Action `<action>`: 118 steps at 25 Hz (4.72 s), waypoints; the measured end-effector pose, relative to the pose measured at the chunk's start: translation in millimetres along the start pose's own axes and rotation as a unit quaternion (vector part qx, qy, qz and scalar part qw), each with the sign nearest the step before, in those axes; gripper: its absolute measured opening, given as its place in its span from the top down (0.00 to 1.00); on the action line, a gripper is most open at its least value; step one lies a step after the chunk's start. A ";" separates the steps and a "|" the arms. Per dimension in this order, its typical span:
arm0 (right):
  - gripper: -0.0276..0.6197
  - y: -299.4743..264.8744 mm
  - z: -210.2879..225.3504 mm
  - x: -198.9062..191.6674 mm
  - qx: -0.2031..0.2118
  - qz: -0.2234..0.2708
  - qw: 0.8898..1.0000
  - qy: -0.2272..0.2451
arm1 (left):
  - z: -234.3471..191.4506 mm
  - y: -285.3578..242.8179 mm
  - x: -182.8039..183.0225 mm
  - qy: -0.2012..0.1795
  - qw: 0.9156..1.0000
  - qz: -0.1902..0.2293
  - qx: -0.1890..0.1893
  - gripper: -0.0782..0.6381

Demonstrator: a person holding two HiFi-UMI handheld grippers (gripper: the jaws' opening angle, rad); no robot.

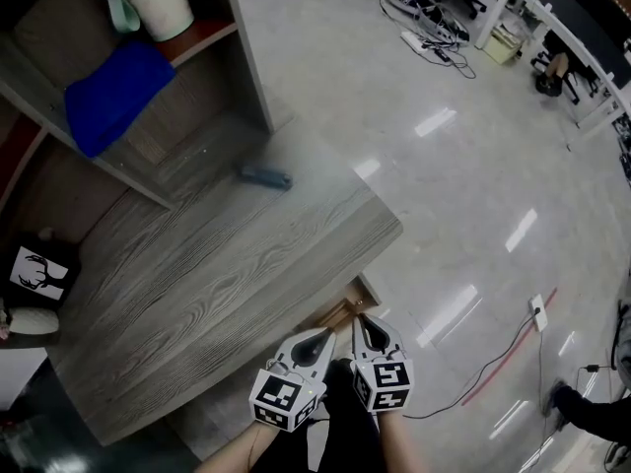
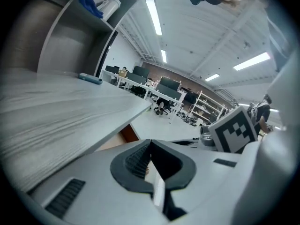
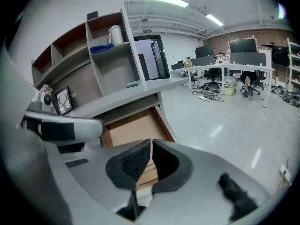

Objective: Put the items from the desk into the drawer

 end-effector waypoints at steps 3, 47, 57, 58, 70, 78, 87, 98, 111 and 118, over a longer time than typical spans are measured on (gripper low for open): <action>0.93 8.6 -3.1 16.9 0.011 0.010 0.999 -0.035 | 9.2 4.1 15.0 -0.012 1.000 -0.002 -0.015 0.88; 0.94 165.9 -18.1 248.6 0.012 0.203 0.978 -0.042 | 75.2 72.5 229.9 -0.090 0.986 0.141 0.000 0.88; 0.94 154.7 -73.0 275.3 0.066 0.215 0.974 0.021 | 50.7 112.4 243.5 -0.094 0.979 0.176 0.049 0.88; 0.94 153.1 -80.9 276.7 0.073 0.216 0.973 0.030 | 47.7 117.0 243.0 -0.094 0.978 0.179 0.056 0.88; 0.94 140.1 -141.2 274.1 0.135 0.210 0.965 0.076 | 23.8 155.7 238.1 -0.078 0.972 0.199 0.092 0.88; 0.94 140.0 -152.0 276.4 0.171 0.234 0.954 0.078 | 11.3 161.6 234.2 -0.065 0.972 0.200 0.106 0.88; 0.94 130.3 -160.6 281.2 0.188 0.235 0.947 0.115 | -0.1 161.7 240.9 -0.069 0.972 0.199 0.109 0.88; 0.94 88.6 -143.9 292.7 0.187 0.202 0.955 0.112 | -29.6 140.9 246.6 -0.058 0.974 0.183 0.118 0.88; 0.94 22.7 -118.9 305.0 0.180 0.155 0.963 0.128 | -78.7 92.4 264.8 -0.045 0.978 0.167 0.120 0.88; 0.94 -9.6 -116.9 302.1 0.187 0.134 0.964 0.134 | -104.9 75.1 263.8 -0.030 0.978 0.161 0.129 0.88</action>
Point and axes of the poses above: the fingertips, and each gripper's own axes: y backward along the fingers, z to its right, x out of its top, the point moved 5 cm from there along y, backward along the fingers, and after that the axes turned 1 degree about -x, right-handed, at the moved point
